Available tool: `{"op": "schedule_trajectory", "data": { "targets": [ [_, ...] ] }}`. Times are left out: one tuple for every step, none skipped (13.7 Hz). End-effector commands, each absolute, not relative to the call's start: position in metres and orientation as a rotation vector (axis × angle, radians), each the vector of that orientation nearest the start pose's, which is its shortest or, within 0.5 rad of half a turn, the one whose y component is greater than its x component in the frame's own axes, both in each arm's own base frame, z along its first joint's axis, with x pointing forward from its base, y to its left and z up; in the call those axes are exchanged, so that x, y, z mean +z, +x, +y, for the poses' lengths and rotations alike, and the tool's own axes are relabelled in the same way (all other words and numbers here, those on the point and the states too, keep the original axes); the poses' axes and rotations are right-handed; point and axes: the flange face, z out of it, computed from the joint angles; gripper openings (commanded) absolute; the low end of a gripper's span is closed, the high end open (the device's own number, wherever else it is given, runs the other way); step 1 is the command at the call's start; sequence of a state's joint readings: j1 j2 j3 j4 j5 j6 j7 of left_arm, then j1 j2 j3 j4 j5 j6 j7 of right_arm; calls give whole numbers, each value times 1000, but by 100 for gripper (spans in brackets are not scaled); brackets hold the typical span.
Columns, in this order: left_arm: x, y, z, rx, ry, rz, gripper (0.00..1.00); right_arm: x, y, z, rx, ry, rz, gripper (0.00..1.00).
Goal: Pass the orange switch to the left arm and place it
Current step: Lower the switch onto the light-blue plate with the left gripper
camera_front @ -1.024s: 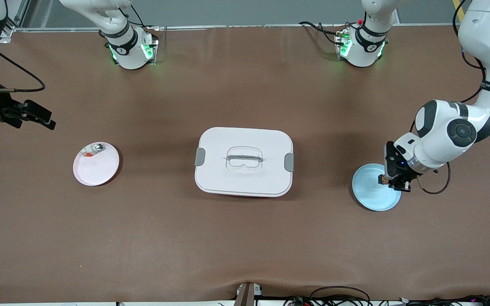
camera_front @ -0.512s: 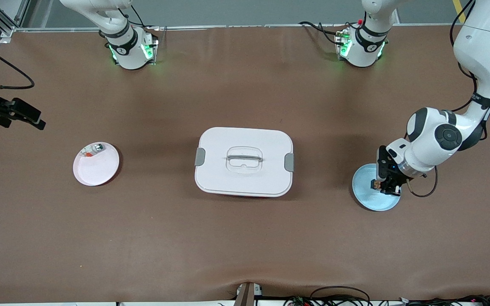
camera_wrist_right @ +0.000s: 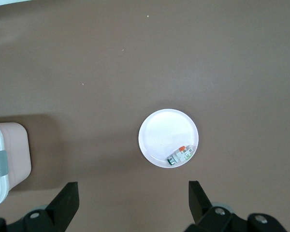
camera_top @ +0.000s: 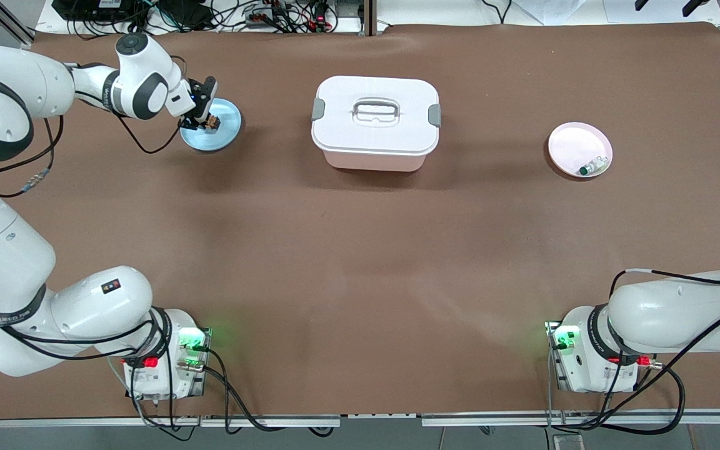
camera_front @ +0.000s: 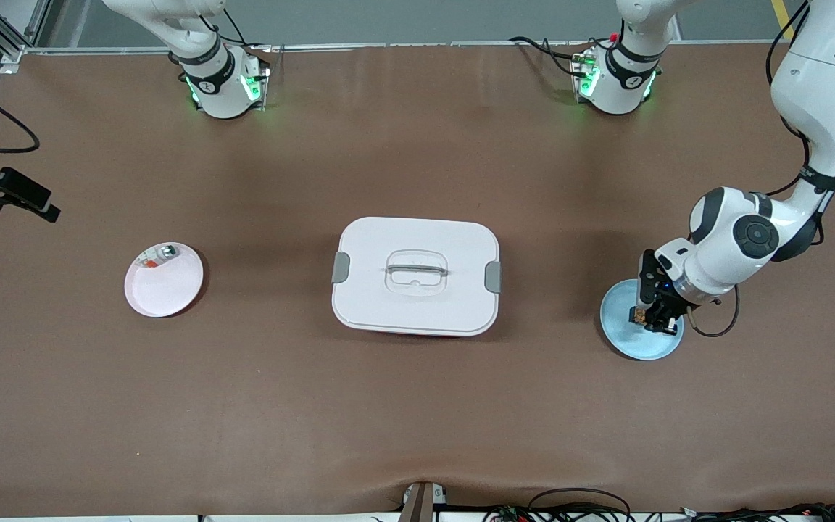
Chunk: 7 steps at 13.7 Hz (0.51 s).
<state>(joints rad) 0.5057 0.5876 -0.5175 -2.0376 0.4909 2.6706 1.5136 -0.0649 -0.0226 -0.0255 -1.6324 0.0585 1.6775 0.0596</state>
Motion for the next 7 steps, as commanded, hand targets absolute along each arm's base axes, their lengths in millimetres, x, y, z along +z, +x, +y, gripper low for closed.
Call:
{"op": "schedule_trajectory", "data": {
  "targets": [
    [200,612,-9,-221,-1807,2419,100,624,554,-47,-120,-3080,235,100],
    [202,612,-9,-222,-1813,2411,100,624,553,-49,-120,-3081,239,100],
    [207,614,-9,-229,-1824,2394,100,624,553,-48,-118,-3080,237,100],
    [215,619,-6,-238,-1842,2363,100,624,554,-44,-117,-3083,225,100],
    [221,622,-6,-239,-1866,2337,100,623,554,-41,-115,-3085,218,100],
    [228,623,-1,-246,-1921,2281,100,623,555,-41,-113,-3085,216,100],
    [236,624,10,-251,-2007,2198,100,618,557,-38,-100,-3084,211,100]
  ]
}}
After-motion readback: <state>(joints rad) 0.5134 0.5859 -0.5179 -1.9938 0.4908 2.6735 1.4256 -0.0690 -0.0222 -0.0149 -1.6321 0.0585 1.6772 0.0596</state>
